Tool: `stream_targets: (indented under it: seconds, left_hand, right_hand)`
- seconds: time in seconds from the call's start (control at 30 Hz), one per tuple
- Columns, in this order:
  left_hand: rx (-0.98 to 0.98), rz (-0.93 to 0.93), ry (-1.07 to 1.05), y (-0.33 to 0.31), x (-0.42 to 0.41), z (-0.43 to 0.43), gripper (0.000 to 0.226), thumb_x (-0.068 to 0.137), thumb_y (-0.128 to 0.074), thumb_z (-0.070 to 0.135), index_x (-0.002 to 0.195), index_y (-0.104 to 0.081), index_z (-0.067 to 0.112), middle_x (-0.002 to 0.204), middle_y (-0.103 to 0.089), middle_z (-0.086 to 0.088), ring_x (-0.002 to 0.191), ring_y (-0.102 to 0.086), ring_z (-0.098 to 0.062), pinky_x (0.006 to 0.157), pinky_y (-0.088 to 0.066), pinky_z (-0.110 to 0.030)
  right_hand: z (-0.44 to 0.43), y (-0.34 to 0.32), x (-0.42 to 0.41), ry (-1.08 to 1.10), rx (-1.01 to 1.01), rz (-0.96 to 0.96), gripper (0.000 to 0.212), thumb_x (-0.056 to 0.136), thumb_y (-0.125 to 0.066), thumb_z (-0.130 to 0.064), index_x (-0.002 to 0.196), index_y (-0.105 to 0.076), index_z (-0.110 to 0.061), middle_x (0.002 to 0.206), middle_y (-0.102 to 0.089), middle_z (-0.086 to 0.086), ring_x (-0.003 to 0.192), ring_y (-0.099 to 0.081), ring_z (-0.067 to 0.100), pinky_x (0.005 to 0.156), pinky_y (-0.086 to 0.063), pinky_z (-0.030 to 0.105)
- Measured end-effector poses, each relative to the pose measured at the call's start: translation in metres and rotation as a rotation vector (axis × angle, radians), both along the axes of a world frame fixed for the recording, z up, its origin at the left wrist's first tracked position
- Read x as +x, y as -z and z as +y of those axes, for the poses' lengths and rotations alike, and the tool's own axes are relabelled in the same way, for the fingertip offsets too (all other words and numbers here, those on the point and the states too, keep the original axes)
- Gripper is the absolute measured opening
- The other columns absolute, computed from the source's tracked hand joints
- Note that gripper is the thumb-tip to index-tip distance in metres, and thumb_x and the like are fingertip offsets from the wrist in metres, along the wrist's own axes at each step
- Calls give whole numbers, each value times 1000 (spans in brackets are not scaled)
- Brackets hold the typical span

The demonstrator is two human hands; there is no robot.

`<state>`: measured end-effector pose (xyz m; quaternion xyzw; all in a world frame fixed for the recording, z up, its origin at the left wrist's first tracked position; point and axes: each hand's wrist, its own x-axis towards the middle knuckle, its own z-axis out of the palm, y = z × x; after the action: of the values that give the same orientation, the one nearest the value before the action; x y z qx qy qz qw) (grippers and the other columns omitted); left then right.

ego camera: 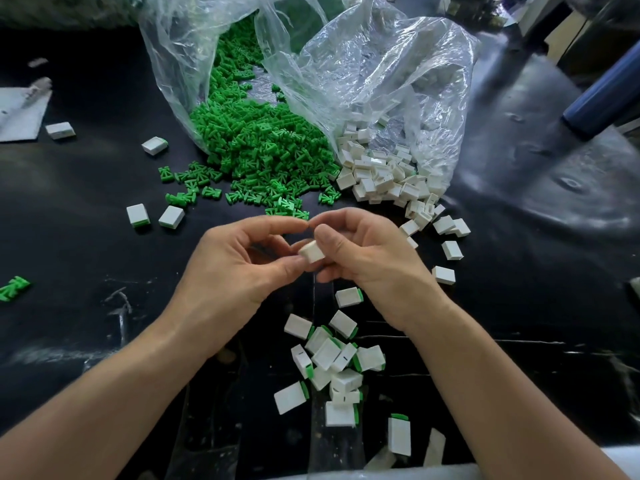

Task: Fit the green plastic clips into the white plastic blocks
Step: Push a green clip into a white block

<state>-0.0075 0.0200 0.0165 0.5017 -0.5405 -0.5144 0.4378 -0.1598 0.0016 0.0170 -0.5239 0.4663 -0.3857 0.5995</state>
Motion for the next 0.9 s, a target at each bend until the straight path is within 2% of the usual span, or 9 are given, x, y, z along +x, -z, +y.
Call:
stream_targets:
  seconds: [0.2, 0.27, 0.33, 0.4, 0.47, 0.53, 0.6, 0.73, 0.9]
  left_hand:
    - [24, 12, -30, 1, -1, 0, 10, 59, -73, 27, 65, -71, 19, 58, -67, 5, 48, -55, 0, 44, -40, -10]
    - [48, -22, -49, 3, 0, -1, 5, 67, -75, 20, 67, -70, 19, 64, -69, -1, 55, -62, -6, 44, -44, -13]
    - [62, -36, -57, 4, 0, -1, 8, 73, -72, 13, 69, -67, 18, 67, -70, -2, 58, -66, -9, 44, -45, -15]
    - [68, -39, -46, 3, -1, 0, 10, 75, -71, 9, 71, -66, 17, 66, -70, -2, 56, -65, -8, 44, -45, -15]
    - [76, -39, -45, 2, -2, 0, 10, 76, -70, 7, 73, -67, 16, 63, -69, -1, 54, -64, -7, 44, -44, -14]
    - [84, -40, -51, 1, -1, 1, 9, 77, -70, 6, 73, -67, 15, 63, -69, 0, 54, -63, -7, 44, -44, -14]
    - [91, -39, -52, 1, -1, 0, 9, 77, -70, 6, 74, -67, 14, 63, -69, 0, 54, -63, -6, 44, -44, -14]
    - [104, -38, -50, 1, -2, 0, 9, 77, -69, 6, 75, -67, 14, 63, -69, 1, 53, -63, -6, 43, -44, -14]
    - [131, 19, -47, 0, -2, 0, 24, 80, -65, 2, 79, -70, 25, 69, -71, 2, 53, -64, -5, 44, -45, -13]
  right_hand:
    - [2, -1, 4, 68, 7, -13, 7, 88, -56, -17, 85, -57, -11, 64, -66, -3, 59, -63, 9, 55, -53, 21]
    - [-1, 3, 1, 146, -173, 298, 13, 91, -55, -22, 91, -63, -13, 80, -70, -2, 73, -63, 10, 67, -53, 27]
    - [-5, 9, 1, 191, -427, 693, 22, 91, -54, -22, 109, -65, -13, 107, -67, 1, 102, -58, 14, 91, -43, 27]
    - [-10, 12, 3, 84, -546, 877, 37, 93, -50, -22, 129, -52, -14, 136, -50, 2, 132, -35, 15, 108, -23, 25]
    - [-13, 17, 6, -98, -580, 996, 45, 97, -41, -25, 141, -35, -17, 150, -30, -2, 142, -11, 13, 115, -11, 31]
    - [-14, 23, 8, -221, -591, 1114, 47, 99, -33, -28, 145, -25, -22, 154, -20, -6, 143, -2, 9, 115, -1, 33]
    - [-15, 24, 6, -203, -604, 1146, 43, 98, -34, -28, 141, -34, -22, 150, -30, -7, 142, -13, 9, 112, 1, 31]
    - [-15, 18, -2, 4, -669, 1107, 24, 89, -55, -13, 111, -66, -13, 108, -68, 4, 109, -56, 24, 101, -30, 36]
    - [-14, 15, -5, -6, -538, 1110, 31, 90, -54, -11, 121, -58, -16, 107, -58, 7, 105, -51, 24, 91, -35, 30]
